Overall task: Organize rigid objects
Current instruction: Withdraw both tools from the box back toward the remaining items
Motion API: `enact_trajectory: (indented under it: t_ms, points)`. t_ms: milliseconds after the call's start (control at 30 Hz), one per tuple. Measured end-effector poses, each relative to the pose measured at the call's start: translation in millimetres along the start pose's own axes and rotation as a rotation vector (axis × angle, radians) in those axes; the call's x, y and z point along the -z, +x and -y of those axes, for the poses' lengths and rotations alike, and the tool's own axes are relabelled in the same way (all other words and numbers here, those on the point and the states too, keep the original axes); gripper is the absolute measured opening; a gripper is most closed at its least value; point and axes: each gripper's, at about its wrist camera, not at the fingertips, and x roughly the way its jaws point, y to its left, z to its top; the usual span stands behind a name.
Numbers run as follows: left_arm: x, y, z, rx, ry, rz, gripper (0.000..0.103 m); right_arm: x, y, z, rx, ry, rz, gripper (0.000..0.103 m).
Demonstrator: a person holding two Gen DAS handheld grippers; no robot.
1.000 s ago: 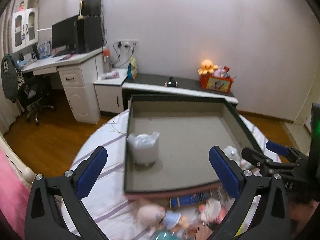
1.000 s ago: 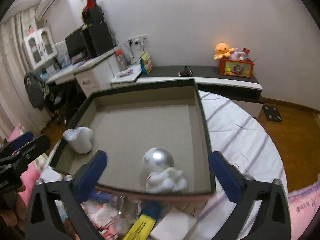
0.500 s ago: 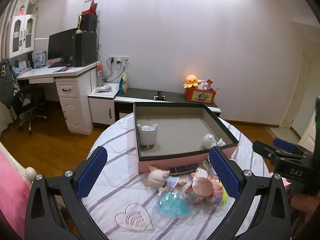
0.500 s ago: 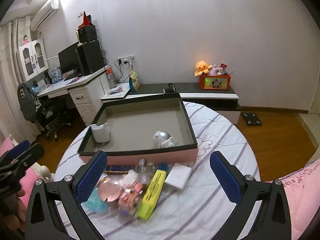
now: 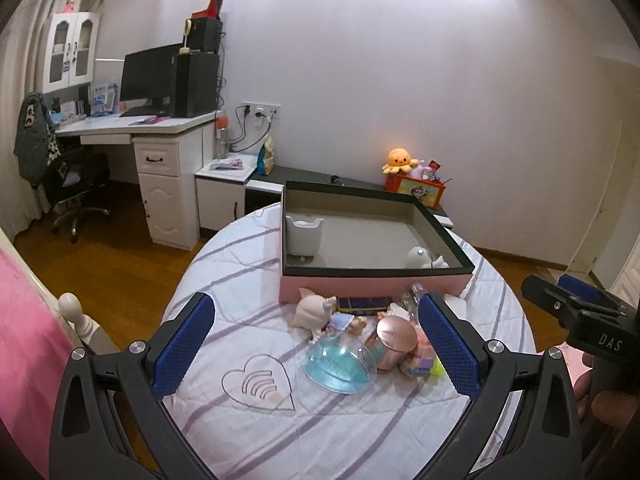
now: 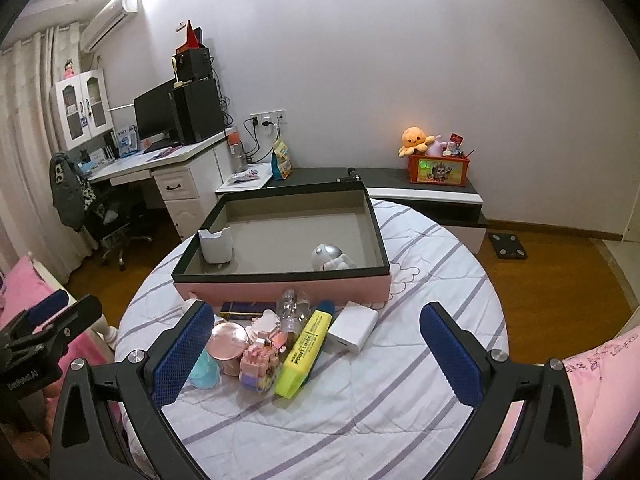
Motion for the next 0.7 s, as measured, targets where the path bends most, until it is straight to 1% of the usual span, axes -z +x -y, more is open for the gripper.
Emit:
enact_trajectory:
  t_ms: [267,433,700]
  points:
    - [7.5,-3.9,12.7,-0.01,0.032,0.002,0.103,12.6,-1.8,2.5,-0.022,0.012,-0.018,0.103]
    - [13.8,0.9,13.3,-0.013,0.036,-0.017,0.103,16.9,4.6,1.2,-0.025,0.017,-0.041,0.103]
    - [33.4,25.5,6.7,-0.018,0.029,-0.102,0.103,29.9,26.3,-10.2,-0.065,-0.018,-0.113,0.103]
